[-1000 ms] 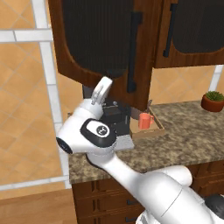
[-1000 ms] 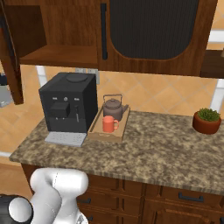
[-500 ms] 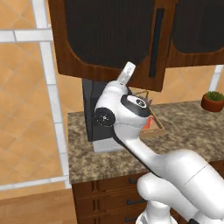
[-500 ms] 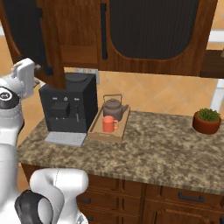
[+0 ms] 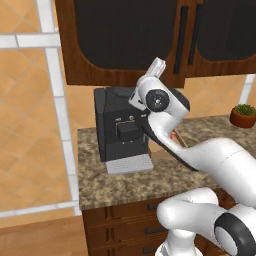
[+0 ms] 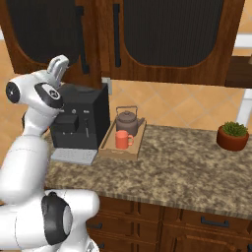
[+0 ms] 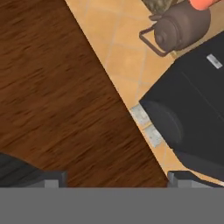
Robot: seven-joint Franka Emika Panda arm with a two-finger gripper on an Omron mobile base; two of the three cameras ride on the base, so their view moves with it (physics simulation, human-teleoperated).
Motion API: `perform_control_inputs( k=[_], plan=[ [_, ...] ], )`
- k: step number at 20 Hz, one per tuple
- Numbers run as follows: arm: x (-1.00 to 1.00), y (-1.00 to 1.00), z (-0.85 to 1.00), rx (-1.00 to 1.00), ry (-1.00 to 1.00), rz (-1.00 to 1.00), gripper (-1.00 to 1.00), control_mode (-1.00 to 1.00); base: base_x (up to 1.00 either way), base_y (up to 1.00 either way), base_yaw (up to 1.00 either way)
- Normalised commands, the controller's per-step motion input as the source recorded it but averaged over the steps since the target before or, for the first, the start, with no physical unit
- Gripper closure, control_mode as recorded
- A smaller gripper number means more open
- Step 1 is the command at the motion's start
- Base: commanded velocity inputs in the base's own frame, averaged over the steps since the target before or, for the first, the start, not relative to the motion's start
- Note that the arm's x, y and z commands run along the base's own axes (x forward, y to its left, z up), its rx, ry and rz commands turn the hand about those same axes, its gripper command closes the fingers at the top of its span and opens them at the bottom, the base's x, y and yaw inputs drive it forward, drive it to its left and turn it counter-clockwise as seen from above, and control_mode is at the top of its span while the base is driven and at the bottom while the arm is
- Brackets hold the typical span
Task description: Pick the kettle from the counter and place it on the tray. Then pick the mug from the cabinet and place it on the tray. Then close the cabinet doors.
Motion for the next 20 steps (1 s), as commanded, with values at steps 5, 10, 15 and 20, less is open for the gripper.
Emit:
perform_control_inputs(
  k=[5,10,15,20],
  plan=[
    [0.88,-0.18,0.0,0.04,0.16,0.13,-1.0,-1.0,0.0,0.0,0.0],
    [0.89,-0.12,0.0,0.03,0.18,0.11,-1.0,-1.0,0.0,0.0,0.0],
    [0.85,-0.07,-0.06,0.02,0.19,0.08,-1.0,-1.0,0.0,0.0,0.0],
    [0.61,-0.01,-0.31,0.0,0.12,0.03,-1.0,-1.0,0.0,0.0,0.0]
  ],
)
